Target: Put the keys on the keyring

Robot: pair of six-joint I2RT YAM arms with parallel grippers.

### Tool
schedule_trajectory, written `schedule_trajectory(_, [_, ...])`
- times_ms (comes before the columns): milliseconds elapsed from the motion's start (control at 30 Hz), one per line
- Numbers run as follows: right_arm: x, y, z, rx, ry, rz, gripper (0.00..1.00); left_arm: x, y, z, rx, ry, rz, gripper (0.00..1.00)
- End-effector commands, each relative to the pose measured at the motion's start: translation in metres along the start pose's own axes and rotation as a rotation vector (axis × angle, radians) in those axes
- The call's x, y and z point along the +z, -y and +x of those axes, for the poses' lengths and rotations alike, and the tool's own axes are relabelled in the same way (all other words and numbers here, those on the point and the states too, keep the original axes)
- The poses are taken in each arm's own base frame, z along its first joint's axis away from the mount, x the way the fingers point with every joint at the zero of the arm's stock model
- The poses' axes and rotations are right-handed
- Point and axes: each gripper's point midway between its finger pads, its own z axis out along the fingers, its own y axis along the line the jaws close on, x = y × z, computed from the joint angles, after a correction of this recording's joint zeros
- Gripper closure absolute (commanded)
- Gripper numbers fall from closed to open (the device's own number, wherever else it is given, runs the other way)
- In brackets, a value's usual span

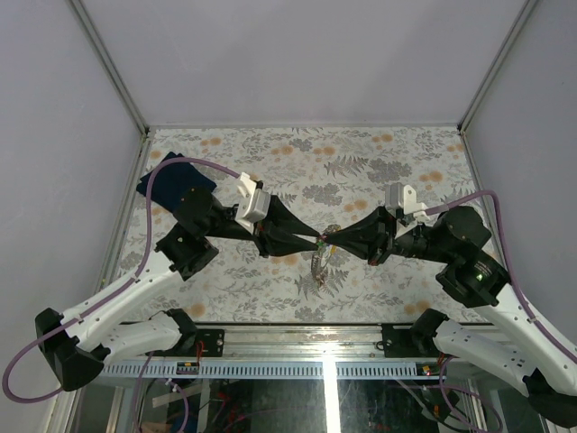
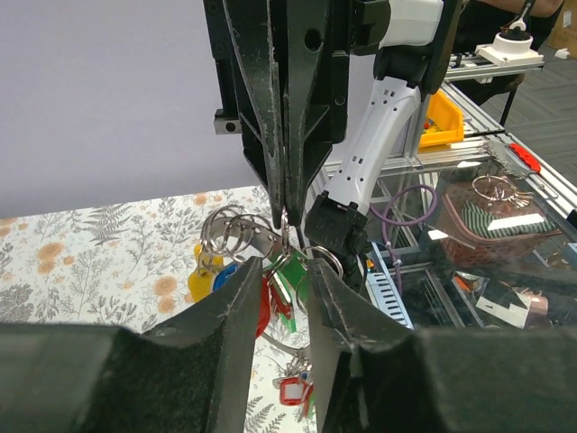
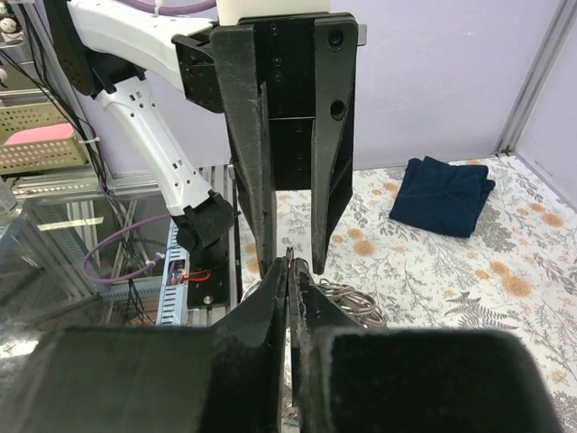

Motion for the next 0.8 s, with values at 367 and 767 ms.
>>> schedule_trajectory(367, [-0.003, -0.013, -0.04, -0.073, 0.125, -0.049, 1.0, 0.006, -0.004, -0.014, 0.059, 0.04, -0.007, 0.96])
schedule_trajectory(767, [-0.007, -0.033, -0.042, -0.102, 0.129, -0.16, 1.0, 0.009, -0.006, -0.013, 0.053, 0.024, 0.005, 1.0])
